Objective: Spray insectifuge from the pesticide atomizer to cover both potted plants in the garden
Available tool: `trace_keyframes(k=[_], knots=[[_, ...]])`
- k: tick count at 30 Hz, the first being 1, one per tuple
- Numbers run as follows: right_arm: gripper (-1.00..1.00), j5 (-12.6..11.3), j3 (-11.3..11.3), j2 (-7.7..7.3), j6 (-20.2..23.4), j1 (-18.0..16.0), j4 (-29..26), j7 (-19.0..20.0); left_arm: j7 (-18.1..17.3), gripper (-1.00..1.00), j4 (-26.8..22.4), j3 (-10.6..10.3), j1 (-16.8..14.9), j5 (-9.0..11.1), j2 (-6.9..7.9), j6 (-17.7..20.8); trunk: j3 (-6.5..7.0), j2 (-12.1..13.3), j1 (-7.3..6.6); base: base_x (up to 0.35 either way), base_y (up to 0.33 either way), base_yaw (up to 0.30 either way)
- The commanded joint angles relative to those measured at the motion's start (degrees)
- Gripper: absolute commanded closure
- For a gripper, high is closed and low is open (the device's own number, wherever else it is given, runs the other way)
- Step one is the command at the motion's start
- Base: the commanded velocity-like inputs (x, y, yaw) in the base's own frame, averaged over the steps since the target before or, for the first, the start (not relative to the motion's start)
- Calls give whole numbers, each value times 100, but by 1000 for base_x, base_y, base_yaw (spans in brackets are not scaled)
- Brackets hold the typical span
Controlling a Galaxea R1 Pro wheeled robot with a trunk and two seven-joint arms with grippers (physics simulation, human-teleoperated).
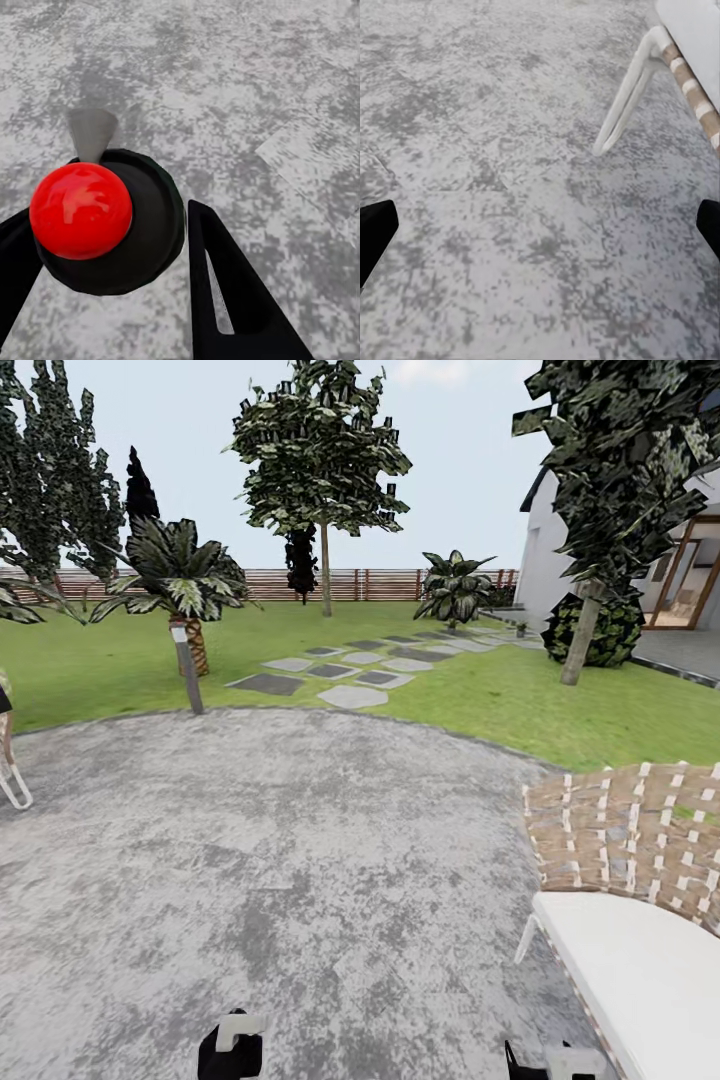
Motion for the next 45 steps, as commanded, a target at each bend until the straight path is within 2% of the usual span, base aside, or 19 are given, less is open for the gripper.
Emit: trace_keyframes(k=[1,45], knots=[[-100,19,-2,0,-14,-3,0,-25,18,100,4,-18,-4,13,-1,-19,-5,-2,2,323,0,0],[-100,32,-5,-3,-14,-3,95,-26,20,100,13,-17,-3,13,9,-19,-5,-2,2,329,0,0]])
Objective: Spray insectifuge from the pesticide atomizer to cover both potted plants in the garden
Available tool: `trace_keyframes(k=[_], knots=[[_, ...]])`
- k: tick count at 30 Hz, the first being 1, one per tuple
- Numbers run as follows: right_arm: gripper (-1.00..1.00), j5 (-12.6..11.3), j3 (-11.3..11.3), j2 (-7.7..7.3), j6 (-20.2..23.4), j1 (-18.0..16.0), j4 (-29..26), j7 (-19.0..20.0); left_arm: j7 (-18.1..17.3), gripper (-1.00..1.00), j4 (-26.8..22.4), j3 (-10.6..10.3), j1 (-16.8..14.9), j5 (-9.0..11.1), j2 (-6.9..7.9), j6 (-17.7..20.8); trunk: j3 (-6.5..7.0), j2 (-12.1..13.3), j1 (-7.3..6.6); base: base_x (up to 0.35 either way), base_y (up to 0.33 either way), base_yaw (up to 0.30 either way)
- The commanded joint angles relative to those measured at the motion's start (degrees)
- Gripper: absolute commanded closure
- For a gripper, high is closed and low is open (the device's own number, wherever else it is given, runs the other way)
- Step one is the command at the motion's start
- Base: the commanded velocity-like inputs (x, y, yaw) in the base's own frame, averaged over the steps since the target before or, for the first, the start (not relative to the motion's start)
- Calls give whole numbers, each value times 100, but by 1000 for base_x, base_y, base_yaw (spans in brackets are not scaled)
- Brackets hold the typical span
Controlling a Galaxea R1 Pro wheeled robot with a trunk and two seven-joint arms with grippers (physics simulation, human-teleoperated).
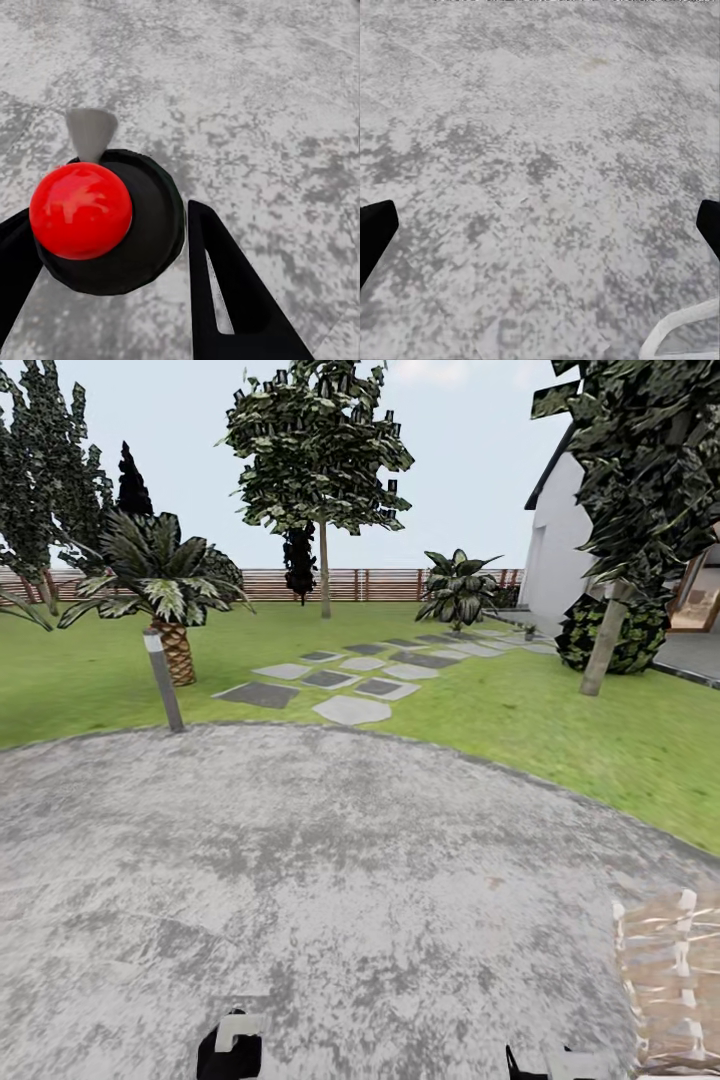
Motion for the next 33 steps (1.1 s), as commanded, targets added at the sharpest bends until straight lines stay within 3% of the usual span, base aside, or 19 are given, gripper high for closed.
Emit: trace_keyframes(k=[1,33], knots=[[-100,25,2,-2,-14,-3,6,-24,21,100,5,-17,-2,12,0,-19,-5,-2,2,334,0,0],[-100,25,14,3,-14,-3,161,-24,25,100,13,-20,2,12,9,-19,-5,-2,2,334,0,0]])
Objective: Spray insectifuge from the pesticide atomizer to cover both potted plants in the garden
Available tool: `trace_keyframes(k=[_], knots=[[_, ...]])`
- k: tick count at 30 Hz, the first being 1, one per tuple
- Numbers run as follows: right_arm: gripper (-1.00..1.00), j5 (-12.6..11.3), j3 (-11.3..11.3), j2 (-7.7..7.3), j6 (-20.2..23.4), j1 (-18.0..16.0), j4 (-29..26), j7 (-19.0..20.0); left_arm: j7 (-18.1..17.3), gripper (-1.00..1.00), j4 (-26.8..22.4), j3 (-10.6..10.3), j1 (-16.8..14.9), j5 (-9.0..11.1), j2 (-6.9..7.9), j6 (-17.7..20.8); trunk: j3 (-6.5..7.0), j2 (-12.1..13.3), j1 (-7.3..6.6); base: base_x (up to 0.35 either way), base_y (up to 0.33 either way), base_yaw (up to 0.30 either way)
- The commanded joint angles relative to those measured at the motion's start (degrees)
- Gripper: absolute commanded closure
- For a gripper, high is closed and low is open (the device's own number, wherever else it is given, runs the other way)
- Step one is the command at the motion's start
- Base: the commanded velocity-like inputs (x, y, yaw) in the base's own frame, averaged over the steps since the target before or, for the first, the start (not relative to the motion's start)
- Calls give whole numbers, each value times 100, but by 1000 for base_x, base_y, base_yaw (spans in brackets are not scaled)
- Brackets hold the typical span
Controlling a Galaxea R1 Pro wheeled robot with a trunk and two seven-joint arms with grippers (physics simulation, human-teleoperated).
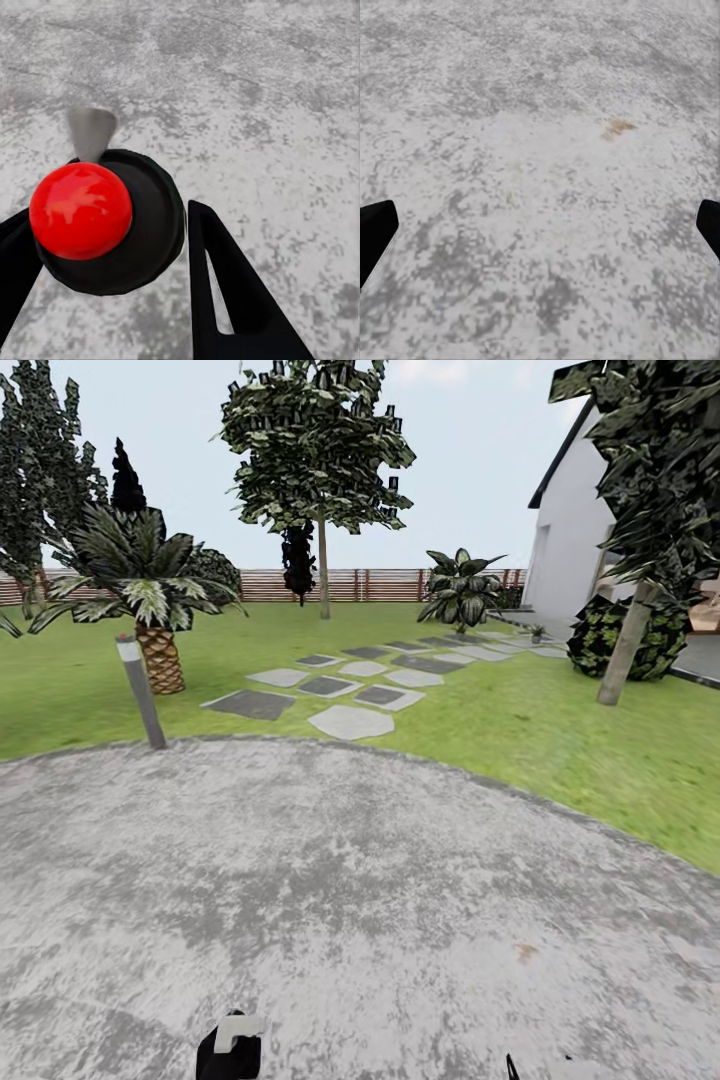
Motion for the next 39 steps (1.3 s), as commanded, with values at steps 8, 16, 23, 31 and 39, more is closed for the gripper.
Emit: trace_keyframes(k=[8,16,23,31,39], knots=[[-100,25,-1,0,-14,-3,3,-22,19,100,4,-18,-4,12,0,-19,-5,-2,2,334,0,0],[-100,25,-1,0,-14,-3,3,-22,19,100,4,-18,-2,12,0,-19,-5,-2,2,334,0,0],[-100,25,-1,0,-14,-3,3,-22,19,100,4,-18,-3,12,0,-19,-5,-2,2,334,0,0],[-100,25,-1,0,-14,-3,3,-22,19,100,4,-18,-2,12,0,-19,-5,-2,2,334,0,0],[-100,27,-1,0,-14,-3,3,-22,19,100,4,-18,-3,12,0,-19,-5,-2,2,334,0,0]])
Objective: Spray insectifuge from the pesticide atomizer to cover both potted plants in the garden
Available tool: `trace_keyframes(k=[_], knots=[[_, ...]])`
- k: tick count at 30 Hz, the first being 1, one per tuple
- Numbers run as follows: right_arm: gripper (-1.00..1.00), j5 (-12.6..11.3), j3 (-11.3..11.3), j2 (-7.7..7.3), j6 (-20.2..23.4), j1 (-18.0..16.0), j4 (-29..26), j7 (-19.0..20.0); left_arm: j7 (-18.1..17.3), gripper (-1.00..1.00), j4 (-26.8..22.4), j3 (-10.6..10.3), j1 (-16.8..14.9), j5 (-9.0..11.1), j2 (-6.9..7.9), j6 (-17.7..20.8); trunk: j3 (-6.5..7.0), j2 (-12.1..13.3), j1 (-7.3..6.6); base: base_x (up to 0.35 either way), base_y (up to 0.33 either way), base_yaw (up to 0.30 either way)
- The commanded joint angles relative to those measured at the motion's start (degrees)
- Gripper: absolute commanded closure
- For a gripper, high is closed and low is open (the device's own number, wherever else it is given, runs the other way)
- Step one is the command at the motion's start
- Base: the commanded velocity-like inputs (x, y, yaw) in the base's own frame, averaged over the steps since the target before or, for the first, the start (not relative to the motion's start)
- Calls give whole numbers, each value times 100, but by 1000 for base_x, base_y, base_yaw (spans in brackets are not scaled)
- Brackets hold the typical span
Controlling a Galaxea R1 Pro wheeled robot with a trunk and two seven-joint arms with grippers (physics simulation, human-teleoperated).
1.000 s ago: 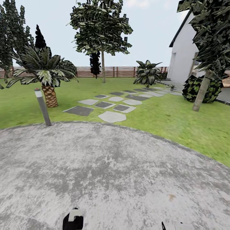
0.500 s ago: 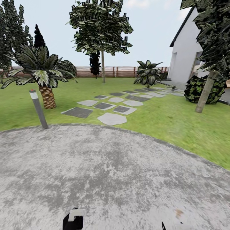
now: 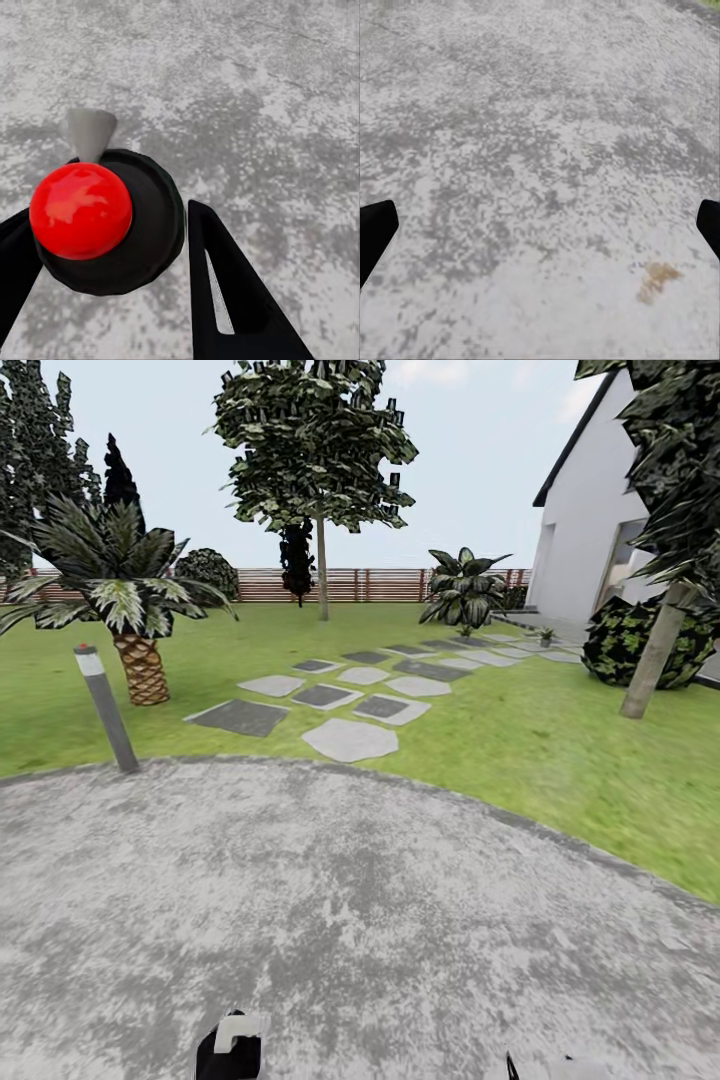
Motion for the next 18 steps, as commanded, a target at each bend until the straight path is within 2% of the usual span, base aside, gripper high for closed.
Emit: trace_keyframes(k=[1,18], knots=[[-100,26,-1,0,-14,-3,5,-22,19,100,4,-17,-3,12,0,-19,-5,-2,2,334,0,0],[-100,28,-1,0,-14,-3,11,-22,19,100,4,-18,-2,12,0,-19,-5,-2,2,334,0,0]])
